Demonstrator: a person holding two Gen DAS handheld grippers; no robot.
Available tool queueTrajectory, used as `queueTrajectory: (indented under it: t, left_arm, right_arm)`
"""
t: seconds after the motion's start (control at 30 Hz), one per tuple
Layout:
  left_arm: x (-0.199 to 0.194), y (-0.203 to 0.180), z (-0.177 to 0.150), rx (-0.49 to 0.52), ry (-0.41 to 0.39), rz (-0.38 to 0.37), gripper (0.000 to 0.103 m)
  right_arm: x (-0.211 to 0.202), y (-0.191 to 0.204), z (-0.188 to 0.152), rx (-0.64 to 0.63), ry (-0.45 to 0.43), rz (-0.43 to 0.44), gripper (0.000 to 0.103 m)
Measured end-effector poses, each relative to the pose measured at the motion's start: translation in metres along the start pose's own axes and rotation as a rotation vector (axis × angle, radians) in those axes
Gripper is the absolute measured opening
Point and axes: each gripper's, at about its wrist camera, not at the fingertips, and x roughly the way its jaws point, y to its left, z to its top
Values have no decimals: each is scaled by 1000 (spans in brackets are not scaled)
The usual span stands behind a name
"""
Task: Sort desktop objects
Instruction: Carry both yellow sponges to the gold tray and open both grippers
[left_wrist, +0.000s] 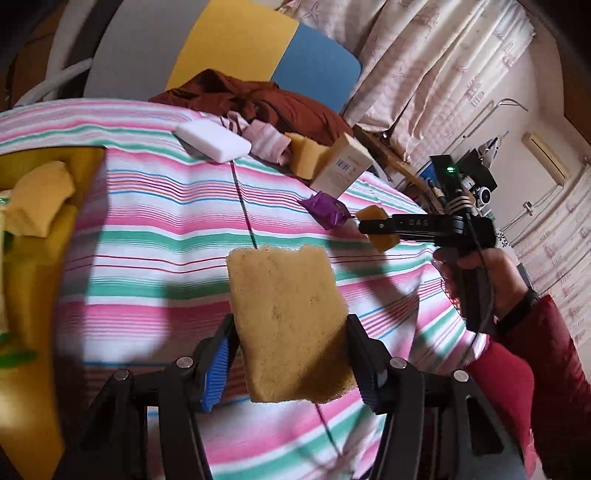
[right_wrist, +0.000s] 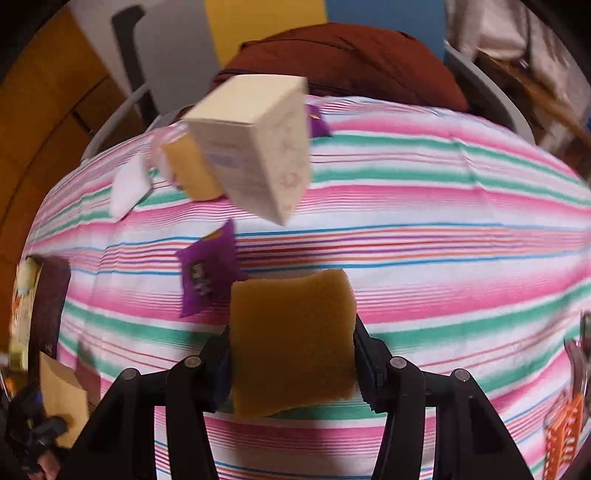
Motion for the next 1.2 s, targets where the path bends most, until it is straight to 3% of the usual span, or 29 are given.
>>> queueTrajectory:
  t: [0.17,0.27,0.3,0.5,0.7,0.77,0.97,1.03,1.13,1.2]
  left_arm:
    - [-32,5,-10,26,-29,-9,58]
    - [-48,12,-13,15,-52,2,58]
    - [-56,16,-13,5,-68,7,58]
    - [-93,47,-13,-70,-138,33,58]
    - [-109,83,-19,-149,-141,106,58]
    - [-114,96,-22,-181,-139,97,58]
    - [-120,111,-23,-176,-140,154,58]
    - [-115,116,-21,-169,-129,170,59]
    - [-97,121,-17,-145,-62,219,62]
    - [-94,119,-19,-141,-51,242,64]
  right_arm:
    - [-1,14,4,-16,-15,19,55]
    - [-4,42,1,-52,-19,34,55]
    - [12,64,5,-62,-23,46,55]
    - [3,143,4,-154,-45,191,55]
    - [10,229,5,-190,-28,376,57]
    - [16,259,6,-212,-12,431,57]
    - [31,319,13,-223,15,474,57]
    - [38,334,16,-220,5,450,59]
    - [46,348,17,-234,-19,351,77]
    - [45,353,14,-236,-41,314,82]
